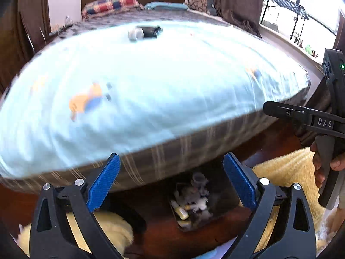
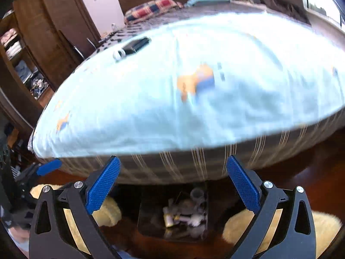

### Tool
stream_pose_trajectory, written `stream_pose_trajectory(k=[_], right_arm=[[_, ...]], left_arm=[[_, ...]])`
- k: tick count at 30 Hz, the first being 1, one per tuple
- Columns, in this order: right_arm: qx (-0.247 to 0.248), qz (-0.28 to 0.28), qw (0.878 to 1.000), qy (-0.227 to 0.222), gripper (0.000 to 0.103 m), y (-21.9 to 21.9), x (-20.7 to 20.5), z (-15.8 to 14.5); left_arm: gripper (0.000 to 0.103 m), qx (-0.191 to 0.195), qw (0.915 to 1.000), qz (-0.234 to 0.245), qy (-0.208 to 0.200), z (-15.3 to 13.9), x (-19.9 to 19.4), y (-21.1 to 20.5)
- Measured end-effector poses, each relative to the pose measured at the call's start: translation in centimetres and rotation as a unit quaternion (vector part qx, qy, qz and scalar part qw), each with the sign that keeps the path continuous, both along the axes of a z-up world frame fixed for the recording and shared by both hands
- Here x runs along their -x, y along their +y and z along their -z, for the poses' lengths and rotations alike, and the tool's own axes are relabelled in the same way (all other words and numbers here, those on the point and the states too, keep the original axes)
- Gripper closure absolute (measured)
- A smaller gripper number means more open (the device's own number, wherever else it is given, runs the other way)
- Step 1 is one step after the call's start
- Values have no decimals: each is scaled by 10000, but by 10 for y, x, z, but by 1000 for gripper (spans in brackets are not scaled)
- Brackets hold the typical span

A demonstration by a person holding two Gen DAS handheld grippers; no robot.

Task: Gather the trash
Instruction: 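Raise both open tools back over the bed items, then grasp the black MARRY&ARD box with the right tool while the left tool grasps the white tape roll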

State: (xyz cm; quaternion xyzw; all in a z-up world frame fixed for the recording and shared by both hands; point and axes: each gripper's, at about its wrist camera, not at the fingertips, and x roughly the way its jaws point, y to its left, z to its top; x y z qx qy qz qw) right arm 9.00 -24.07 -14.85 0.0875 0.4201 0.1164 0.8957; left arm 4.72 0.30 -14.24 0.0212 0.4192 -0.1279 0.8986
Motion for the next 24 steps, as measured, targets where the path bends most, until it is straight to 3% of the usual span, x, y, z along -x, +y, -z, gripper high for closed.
stream_pose_trajectory(k=[9,19,24], right_arm=[[382,-132,9982,-444,4,24,-54,-37],[533,-114,9979,-345,4,53,-138,-33],[617,-2,9973,-404,4,58,-175,-35]], left_arm=[[11,74,9985,-279,-459,-35,-46,24],[12,-30,9978,-439,-503,-39,-131,40],[27,-37,9980,-504,-390,-33,-187,44]])
